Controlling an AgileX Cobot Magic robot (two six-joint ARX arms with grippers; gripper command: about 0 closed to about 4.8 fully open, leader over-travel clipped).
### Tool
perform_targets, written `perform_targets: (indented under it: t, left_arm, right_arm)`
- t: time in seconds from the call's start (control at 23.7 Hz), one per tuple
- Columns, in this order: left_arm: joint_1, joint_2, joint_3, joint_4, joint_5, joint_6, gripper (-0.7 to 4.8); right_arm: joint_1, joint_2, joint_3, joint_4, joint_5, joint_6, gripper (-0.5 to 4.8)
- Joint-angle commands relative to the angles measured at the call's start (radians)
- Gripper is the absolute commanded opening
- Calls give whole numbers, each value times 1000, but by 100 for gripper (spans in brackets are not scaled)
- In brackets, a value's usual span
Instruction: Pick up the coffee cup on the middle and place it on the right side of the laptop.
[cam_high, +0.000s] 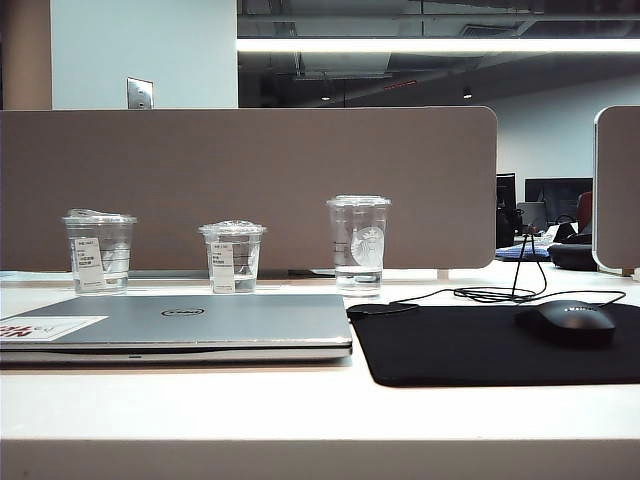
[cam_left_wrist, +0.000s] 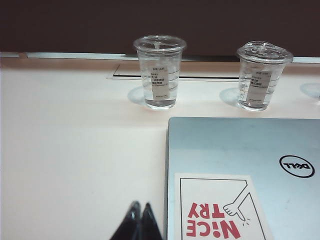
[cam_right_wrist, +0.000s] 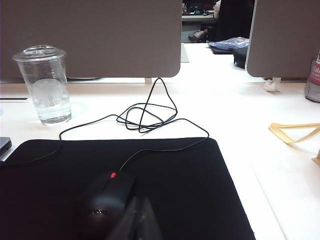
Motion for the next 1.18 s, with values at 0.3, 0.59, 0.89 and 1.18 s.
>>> perform_targets:
  t: [0.3, 0.59, 0.89, 1.18]
  left_arm:
    - [-1, 0, 14, 14, 7, -21, -5]
    - [-1, 100, 332, 5, 14, -37, -5]
    - [-2, 469, 696, 6, 132, -45, -5]
    - [-9, 846, 877, -10, 215, -37, -5]
  right_arm:
    - [1, -2, -2, 44, 13, 3, -5]
    - [0, 47, 213, 122, 47, 33, -5]
    - [1, 467, 630, 163, 29, 26, -5]
    - [2, 922, 1004, -19, -290, 26, -5]
